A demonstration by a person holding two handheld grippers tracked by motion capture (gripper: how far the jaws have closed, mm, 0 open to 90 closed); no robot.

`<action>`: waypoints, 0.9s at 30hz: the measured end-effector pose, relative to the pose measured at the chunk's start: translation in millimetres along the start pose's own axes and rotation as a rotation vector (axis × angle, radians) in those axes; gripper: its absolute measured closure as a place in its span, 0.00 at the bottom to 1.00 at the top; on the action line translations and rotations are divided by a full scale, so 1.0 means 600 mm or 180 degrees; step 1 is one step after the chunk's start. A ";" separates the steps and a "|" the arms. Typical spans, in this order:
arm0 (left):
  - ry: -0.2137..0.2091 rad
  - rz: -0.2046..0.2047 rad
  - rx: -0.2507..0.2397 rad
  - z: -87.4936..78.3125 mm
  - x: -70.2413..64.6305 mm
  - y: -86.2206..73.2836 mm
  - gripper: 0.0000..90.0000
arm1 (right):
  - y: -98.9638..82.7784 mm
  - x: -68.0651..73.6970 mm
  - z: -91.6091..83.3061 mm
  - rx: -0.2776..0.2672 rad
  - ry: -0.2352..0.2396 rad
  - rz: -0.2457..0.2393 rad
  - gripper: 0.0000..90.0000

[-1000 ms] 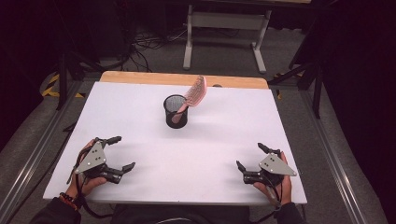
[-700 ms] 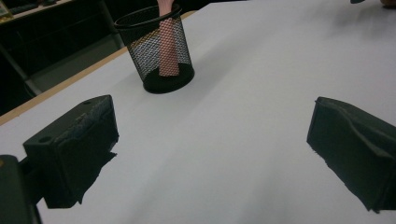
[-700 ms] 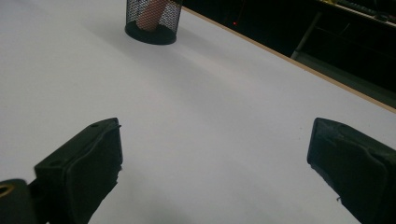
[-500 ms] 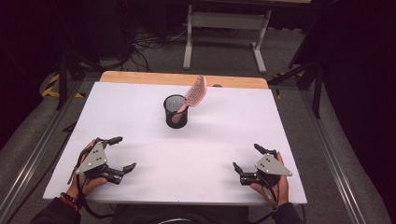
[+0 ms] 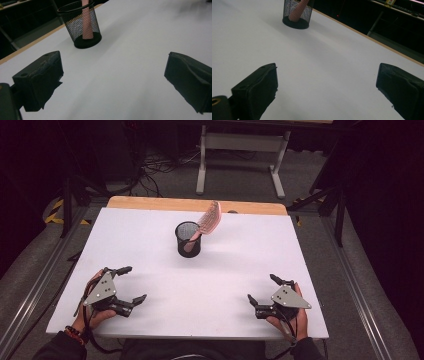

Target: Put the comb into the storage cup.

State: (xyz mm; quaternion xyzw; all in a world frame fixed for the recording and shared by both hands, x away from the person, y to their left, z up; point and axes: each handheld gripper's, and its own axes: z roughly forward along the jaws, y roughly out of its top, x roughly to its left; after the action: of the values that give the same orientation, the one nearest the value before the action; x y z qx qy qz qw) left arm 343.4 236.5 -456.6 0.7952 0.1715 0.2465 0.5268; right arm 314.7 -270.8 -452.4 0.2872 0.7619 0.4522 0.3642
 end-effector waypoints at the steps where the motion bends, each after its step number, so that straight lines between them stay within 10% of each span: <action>1: 0.0001 0.0002 0.0004 0.001 0.000 0.000 0.03 | 0.000 0.000 0.000 0.0000 0.0000 0.0000 0.05; 27: -0.0013 -0.0062 -0.0037 0.004 0.002 0.000 0.03 | 0.017 0.009 0.004 -0.0089 0.0140 0.0219 0.05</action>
State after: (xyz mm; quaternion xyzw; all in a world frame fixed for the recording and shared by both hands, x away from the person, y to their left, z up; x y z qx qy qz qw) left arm 345.7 235.8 -457.2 0.7909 0.1767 0.2407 0.5342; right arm 315.0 -261.0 -445.6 0.2981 0.7530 0.4812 0.3355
